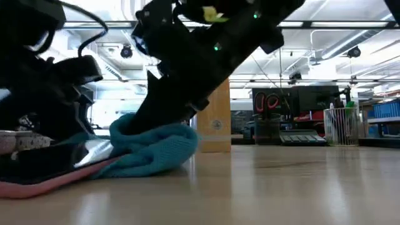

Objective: Apply microfiber cloth
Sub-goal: Wipe the cellphone with the microfiber cloth

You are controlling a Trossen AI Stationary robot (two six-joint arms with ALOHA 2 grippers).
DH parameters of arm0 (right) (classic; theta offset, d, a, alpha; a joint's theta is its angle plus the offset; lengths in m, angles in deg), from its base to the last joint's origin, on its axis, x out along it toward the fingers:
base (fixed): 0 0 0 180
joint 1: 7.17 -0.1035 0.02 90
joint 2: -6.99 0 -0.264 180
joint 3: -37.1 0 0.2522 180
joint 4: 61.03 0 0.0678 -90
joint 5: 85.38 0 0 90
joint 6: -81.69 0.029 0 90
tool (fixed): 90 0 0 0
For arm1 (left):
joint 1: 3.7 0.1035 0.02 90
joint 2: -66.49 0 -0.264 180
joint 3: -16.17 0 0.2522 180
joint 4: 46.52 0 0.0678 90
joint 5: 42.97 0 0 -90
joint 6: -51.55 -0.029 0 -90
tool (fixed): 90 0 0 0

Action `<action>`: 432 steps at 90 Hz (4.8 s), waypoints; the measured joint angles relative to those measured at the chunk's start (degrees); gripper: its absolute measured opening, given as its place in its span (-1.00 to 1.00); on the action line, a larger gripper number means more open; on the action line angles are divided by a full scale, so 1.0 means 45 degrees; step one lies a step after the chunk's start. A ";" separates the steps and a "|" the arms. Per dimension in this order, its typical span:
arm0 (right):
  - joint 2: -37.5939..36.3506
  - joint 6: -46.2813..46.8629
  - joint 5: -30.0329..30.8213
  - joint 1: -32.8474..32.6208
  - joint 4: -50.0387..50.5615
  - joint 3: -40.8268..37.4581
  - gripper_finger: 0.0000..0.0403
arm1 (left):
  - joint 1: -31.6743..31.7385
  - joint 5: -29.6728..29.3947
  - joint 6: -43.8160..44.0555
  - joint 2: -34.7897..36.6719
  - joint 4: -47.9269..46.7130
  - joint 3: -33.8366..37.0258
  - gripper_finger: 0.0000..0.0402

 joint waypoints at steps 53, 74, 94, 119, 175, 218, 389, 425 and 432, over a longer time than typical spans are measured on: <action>-0.0827 -0.1182 0.1131 0.0506 0.1988 -0.0071 -1.00 | -0.3251 -0.0356 -0.2460 -0.2884 0.7028 -0.0953 -0.36; -0.1694 -0.1248 0.0989 -0.0323 0.4521 -0.0095 -1.00 | -0.1574 -0.1377 -0.2474 -0.4527 0.6472 -0.1935 -0.28; -0.1627 -0.1446 -0.0430 -0.1386 0.3840 -0.0167 -1.00 | -0.0269 -0.1258 -0.1742 -0.4907 0.6016 -0.1891 -0.32; -0.0116 -0.1449 -0.1192 -0.1338 0.0188 -0.0304 -1.00 | -0.0019 -0.1171 -0.2183 -0.4545 0.5688 -0.1848 -0.42; 0.0777 -0.1556 -0.3027 -0.0009 -0.2758 -0.0431 -1.00 | -0.2094 0.1238 0.0010 -0.0246 0.0208 -0.1704 -0.51; 0.0760 -0.1575 -0.1363 0.0169 -0.3180 -0.0425 -1.00 | -0.2521 -0.0008 0.1573 -0.5114 0.4575 -0.1759 -0.51; 0.2763 0.0557 -0.0642 0.0771 -0.6183 0.0386 -1.00 | -0.2215 -0.2687 0.3136 -0.2666 0.3082 0.0669 -0.70; 0.2320 -0.0681 -0.3351 0.0771 -0.4305 0.0368 -1.00 | -0.1851 -0.2910 0.1422 -0.0454 0.2714 0.0685 -0.70; 0.2016 -0.1005 -0.3303 0.0734 -0.3511 0.0346 -1.00 | -0.1787 -0.2892 0.1434 -0.0657 0.2882 0.0685 -0.70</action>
